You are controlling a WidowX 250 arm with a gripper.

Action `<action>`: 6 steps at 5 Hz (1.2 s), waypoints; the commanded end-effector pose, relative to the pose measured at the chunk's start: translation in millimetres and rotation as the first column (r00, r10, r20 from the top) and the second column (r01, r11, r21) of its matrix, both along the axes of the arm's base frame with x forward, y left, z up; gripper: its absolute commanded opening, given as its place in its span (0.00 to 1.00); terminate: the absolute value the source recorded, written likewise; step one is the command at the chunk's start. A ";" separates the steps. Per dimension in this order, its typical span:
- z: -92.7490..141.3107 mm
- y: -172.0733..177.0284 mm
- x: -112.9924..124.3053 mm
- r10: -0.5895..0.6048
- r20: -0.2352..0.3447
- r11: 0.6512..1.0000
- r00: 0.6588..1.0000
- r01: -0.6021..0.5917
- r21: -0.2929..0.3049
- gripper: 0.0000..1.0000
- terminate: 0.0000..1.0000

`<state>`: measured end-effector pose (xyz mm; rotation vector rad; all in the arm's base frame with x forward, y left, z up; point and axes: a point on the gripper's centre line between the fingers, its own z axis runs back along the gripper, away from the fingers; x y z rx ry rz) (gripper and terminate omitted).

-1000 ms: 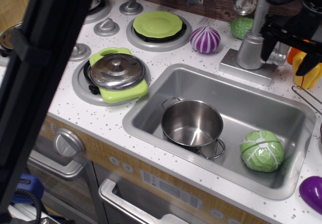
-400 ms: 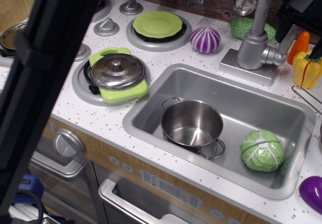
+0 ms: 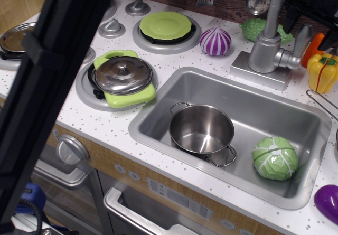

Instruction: Turn lever vertical to front

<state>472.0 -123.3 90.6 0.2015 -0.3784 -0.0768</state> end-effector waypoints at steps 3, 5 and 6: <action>22.7 -1.1 -1.3 0.032 0.058 0.999 0.998 -0.030 -0.035 0.00 0.00; 17.3 -16.0 -32.8 0.094 -0.004 0.993 0.996 -0.094 -0.074 0.00 0.00; 10.3 -15.9 -41.9 0.105 -0.022 0.989 0.994 -0.107 -0.104 0.00 0.00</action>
